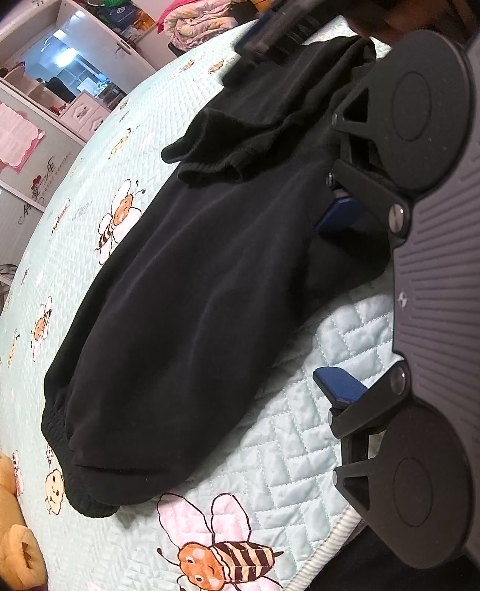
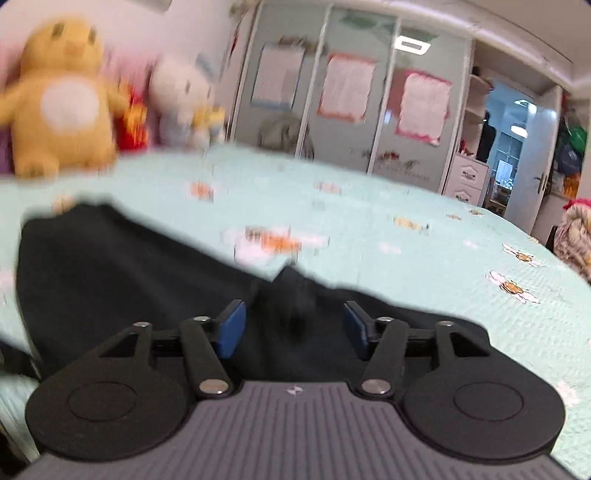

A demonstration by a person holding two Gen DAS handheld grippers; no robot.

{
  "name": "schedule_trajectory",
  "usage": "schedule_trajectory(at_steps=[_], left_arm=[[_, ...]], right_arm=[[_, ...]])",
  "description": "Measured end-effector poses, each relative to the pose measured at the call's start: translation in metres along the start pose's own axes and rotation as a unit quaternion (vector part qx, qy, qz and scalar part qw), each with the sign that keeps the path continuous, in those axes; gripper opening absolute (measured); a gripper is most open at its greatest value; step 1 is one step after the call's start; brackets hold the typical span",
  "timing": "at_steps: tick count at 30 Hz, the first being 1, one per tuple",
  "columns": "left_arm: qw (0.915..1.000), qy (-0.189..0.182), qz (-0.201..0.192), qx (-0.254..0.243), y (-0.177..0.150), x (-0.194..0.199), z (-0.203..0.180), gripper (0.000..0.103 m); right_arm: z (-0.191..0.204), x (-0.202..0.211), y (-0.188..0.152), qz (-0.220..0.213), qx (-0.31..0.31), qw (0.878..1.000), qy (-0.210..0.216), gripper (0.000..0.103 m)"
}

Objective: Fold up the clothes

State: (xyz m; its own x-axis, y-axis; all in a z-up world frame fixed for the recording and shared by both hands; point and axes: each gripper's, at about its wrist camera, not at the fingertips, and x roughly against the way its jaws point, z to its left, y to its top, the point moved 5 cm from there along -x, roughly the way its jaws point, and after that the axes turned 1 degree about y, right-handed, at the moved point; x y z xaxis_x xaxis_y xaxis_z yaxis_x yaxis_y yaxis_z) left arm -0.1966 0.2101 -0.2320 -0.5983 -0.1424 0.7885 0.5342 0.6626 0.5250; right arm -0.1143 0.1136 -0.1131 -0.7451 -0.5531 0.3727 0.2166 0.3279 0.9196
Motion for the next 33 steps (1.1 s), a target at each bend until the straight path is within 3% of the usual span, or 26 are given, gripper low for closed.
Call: schedule_trajectory(at_steps=[7, 9, 10, 11, 16, 19, 22, 27, 30, 32, 33], left_arm=[[1.0000, 0.000, 0.000, 0.001, 0.000, 0.000, 0.001, 0.084], [1.0000, -0.001, 0.001, 0.002, 0.000, 0.001, 0.002, 0.084], [1.0000, -0.001, 0.001, 0.002, 0.001, 0.001, 0.003, 0.084], [1.0000, -0.002, 0.001, 0.003, 0.001, 0.001, 0.004, 0.084], [0.9999, -0.005, 0.003, 0.010, 0.001, -0.003, 0.007, 0.086], [1.0000, -0.001, 0.001, 0.002, 0.000, -0.005, 0.003, 0.090], [1.0000, -0.001, -0.003, -0.006, 0.000, -0.001, 0.000, 0.090], [0.9999, -0.001, -0.012, -0.011, 0.001, 0.006, -0.001, 0.090], [0.9999, -0.003, -0.006, -0.011, -0.001, 0.003, -0.003, 0.090], [0.9999, -0.004, -0.003, -0.011, -0.002, 0.002, -0.003, 0.090], [0.9999, -0.003, -0.003, -0.011, -0.002, 0.001, -0.003, 0.090]], right_arm=[[0.011, -0.047, 0.000, 0.036, -0.006, 0.999, 0.017, 0.064], [0.013, -0.059, -0.007, 0.051, -0.012, 0.999, 0.005, 0.053], [0.014, -0.055, -0.006, 0.047, -0.009, 0.999, 0.009, 0.026], [0.015, -0.052, -0.005, 0.042, -0.006, 0.999, 0.012, 0.011], [0.021, -0.033, 0.000, 0.021, 0.008, 0.999, 0.028, 0.010], [0.026, -0.025, 0.000, 0.013, 0.019, 0.999, 0.038, 0.011], [0.038, -0.061, -0.033, 0.078, 0.031, 0.996, 0.041, 0.011], [0.045, -0.061, -0.040, 0.091, 0.026, 0.995, 0.032, 0.015], [0.038, -0.044, -0.031, 0.076, 0.028, 0.996, 0.030, 0.038], [0.038, -0.027, -0.025, 0.048, 0.040, 0.997, 0.036, 0.062], [0.043, -0.018, -0.028, 0.038, 0.069, 0.996, 0.035, 0.064]])
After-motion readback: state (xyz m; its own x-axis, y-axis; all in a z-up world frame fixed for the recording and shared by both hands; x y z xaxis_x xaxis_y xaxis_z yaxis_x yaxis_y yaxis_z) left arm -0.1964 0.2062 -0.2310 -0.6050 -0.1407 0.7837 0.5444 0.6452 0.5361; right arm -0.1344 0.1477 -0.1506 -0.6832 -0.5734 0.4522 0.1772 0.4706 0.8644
